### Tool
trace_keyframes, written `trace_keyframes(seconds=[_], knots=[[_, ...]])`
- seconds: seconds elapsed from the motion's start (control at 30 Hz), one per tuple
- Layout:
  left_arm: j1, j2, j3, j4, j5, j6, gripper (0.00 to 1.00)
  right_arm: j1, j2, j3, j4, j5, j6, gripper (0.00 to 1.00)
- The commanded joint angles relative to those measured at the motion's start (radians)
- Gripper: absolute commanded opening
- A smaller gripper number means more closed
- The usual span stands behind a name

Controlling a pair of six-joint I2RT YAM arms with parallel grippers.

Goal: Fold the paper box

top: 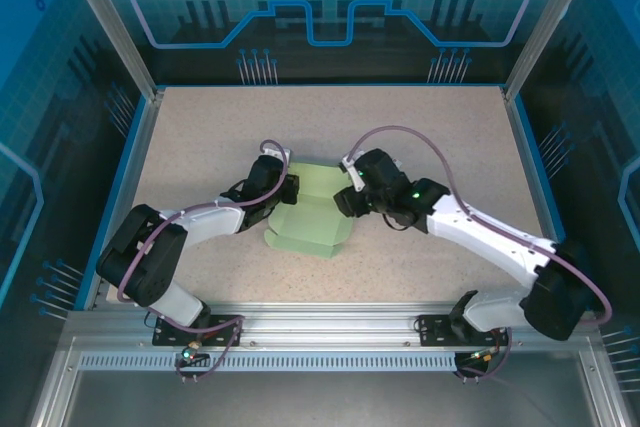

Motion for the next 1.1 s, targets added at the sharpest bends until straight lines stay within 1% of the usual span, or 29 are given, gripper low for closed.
trace_keyframes(seconds=[0.0,0.1,0.23,0.33,0.4,0.47,0.57,0.63,0.73,0.93,1.07], knots=[[-0.007,-0.04,0.022,-0.02,0.005,-0.024,0.14,-0.069,-0.085,0.019,-0.103,-0.017,-0.095,0.56],[-0.007,-0.049,0.022,-0.028,0.009,-0.029,0.14,-0.187,-0.147,-0.023,-0.101,-0.093,-0.085,0.56],[-0.006,-0.058,0.027,-0.04,0.015,-0.036,0.14,-0.378,-0.187,-0.116,-0.029,-0.218,-0.009,0.56],[-0.007,-0.065,0.029,-0.044,0.024,-0.045,0.14,-0.471,-0.159,-0.192,0.03,-0.281,0.043,0.56],[-0.008,-0.066,0.026,-0.042,0.029,-0.051,0.14,-0.502,-0.136,-0.229,0.071,-0.306,0.063,0.55],[-0.007,-0.068,0.03,-0.048,0.035,-0.055,0.14,-0.508,-0.107,-0.254,0.112,-0.326,0.065,0.56],[-0.008,-0.08,0.029,-0.062,0.045,-0.06,0.14,-0.506,-0.035,-0.282,0.205,-0.416,0.058,0.55],[-0.008,-0.094,0.019,-0.06,0.042,-0.065,0.14,-0.495,0.004,-0.286,0.268,-0.489,0.055,0.54],[-0.008,-0.108,0.012,-0.068,0.044,-0.072,0.15,-0.462,0.032,-0.286,0.347,-0.538,0.046,0.54],[-0.008,-0.149,-0.002,-0.093,0.042,-0.084,0.14,-0.431,0.092,-0.252,0.428,-0.663,0.029,0.51],[-0.008,-0.161,0.0,-0.116,0.035,-0.079,0.14,-0.395,0.09,-0.245,0.417,-0.684,-0.005,0.52]])
